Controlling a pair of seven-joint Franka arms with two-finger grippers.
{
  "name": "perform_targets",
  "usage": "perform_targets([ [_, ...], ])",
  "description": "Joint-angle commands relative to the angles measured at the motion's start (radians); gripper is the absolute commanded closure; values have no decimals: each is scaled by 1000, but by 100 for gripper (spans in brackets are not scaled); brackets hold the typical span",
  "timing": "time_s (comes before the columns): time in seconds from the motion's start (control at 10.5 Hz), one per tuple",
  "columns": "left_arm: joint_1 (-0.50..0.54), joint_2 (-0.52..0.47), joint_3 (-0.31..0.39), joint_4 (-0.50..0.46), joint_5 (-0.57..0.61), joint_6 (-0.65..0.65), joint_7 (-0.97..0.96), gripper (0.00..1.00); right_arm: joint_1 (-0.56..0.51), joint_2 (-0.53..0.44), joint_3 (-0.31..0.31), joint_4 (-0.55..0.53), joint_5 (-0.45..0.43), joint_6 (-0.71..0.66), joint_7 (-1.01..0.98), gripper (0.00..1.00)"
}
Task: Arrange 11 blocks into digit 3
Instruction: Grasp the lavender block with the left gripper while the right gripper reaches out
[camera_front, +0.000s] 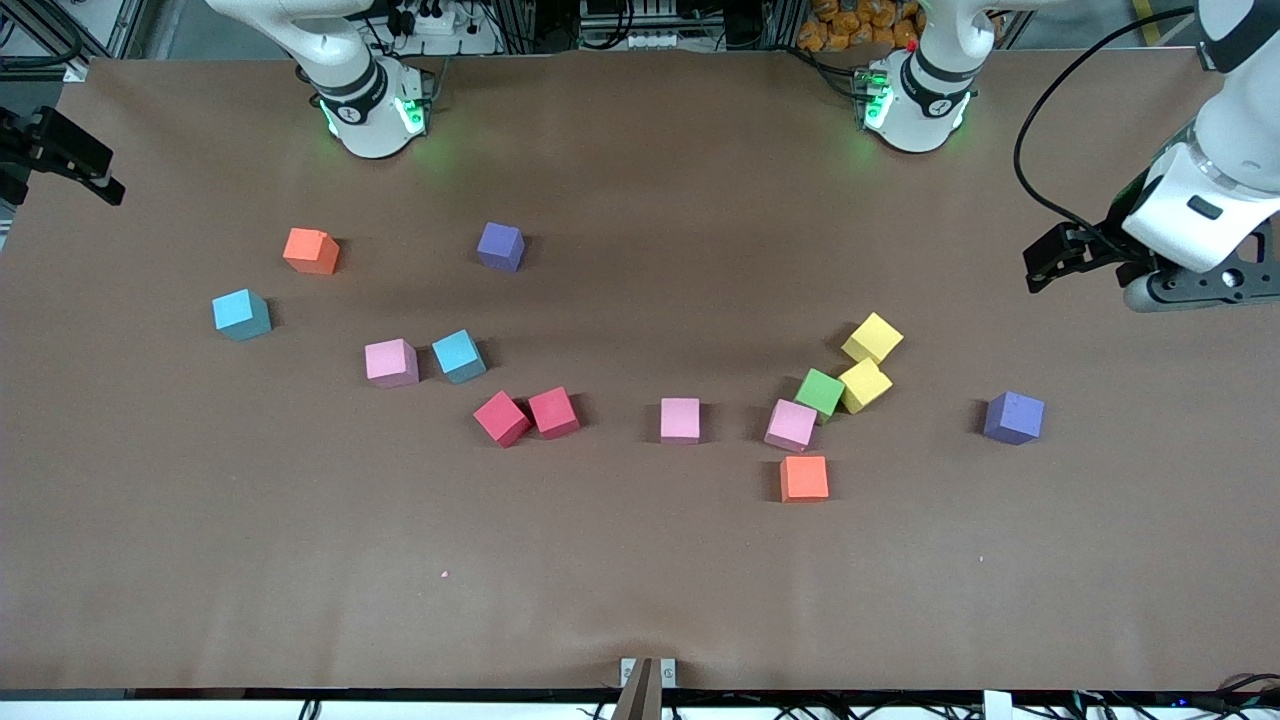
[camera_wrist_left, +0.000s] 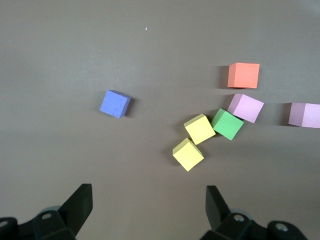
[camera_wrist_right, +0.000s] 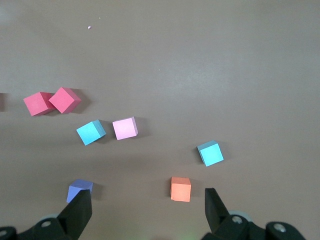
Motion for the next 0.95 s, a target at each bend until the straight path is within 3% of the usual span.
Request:
perform_targets([
  [0.0,7,3,5,24,-24,-25,18,0,-3,-10,3,-9,-12,10,2,0],
  [0.38,-40,92,-4,24,-42,-9,-2,0,2,-8,3,-10,-12,11,4,0],
  [0.86,-277,299,-9,24,-33,226,-288,0,5,-10,8,-24,-12,10,2,0],
])
